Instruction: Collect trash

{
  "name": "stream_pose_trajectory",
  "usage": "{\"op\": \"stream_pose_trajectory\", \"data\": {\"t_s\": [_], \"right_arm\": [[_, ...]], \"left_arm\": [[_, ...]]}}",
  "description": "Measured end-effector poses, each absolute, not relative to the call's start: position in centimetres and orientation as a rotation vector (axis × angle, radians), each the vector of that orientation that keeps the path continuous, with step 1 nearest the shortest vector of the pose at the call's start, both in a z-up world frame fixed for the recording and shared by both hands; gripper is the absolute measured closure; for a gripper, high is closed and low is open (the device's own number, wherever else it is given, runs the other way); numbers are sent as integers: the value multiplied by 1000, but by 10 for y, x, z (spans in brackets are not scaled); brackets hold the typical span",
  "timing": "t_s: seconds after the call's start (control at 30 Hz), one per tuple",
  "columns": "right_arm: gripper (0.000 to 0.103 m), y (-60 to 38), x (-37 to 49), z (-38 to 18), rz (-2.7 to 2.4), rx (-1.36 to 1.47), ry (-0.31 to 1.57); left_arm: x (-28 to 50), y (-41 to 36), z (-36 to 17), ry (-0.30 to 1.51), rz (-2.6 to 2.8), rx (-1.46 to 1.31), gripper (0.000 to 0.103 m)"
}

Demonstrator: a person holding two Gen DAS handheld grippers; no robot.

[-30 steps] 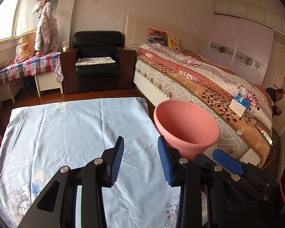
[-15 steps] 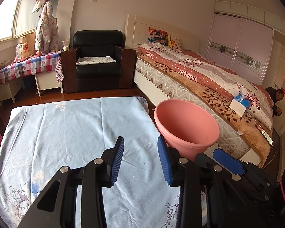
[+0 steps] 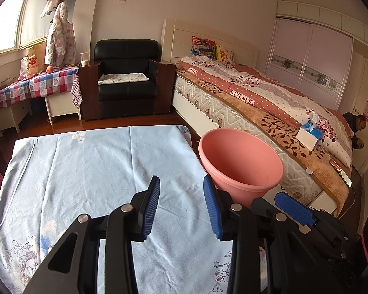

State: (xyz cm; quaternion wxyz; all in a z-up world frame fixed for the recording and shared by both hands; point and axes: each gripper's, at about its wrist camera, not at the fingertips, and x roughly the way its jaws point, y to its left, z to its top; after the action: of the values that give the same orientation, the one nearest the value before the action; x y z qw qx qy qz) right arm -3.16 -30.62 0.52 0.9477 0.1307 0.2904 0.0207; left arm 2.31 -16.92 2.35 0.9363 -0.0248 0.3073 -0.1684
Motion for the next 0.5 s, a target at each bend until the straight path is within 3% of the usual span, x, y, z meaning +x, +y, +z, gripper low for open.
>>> {"op": "stream_pose_trajectory", "data": {"t_s": [0.5], "right_arm": [[59,-306,-31,5,41,266,594]], "left_arm": [[23,-170,23,629,-345,-52,67]]}}
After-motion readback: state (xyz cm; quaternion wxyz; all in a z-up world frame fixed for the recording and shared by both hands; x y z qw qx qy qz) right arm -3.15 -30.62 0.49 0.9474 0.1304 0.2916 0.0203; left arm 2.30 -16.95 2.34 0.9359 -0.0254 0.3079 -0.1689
